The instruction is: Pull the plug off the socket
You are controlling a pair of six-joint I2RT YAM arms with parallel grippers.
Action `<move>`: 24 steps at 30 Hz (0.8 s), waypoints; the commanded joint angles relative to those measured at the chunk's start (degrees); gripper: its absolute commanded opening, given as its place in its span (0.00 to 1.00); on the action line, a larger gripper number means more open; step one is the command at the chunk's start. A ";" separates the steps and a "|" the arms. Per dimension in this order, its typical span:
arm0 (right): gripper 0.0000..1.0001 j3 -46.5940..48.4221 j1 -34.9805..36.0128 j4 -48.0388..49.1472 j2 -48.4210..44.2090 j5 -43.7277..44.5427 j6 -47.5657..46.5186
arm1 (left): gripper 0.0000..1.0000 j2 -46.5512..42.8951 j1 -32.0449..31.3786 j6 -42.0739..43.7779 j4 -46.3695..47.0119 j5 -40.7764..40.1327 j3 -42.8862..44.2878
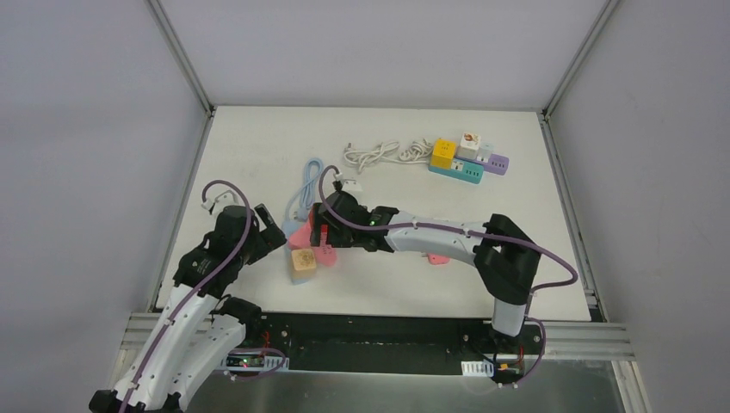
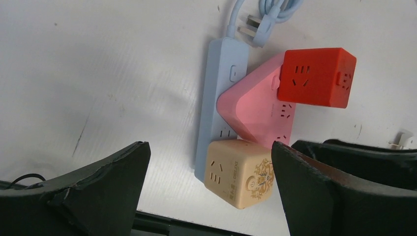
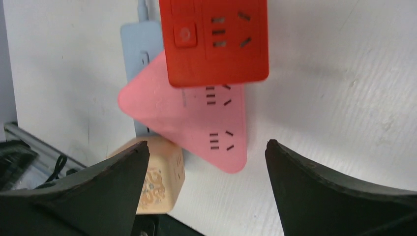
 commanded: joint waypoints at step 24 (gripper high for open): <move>0.47 13.44 -9.80 -3.51 9.96 -9.98 -12.46 | 0.94 23.96 6.81 -2.09 17.59 23.17 -5.00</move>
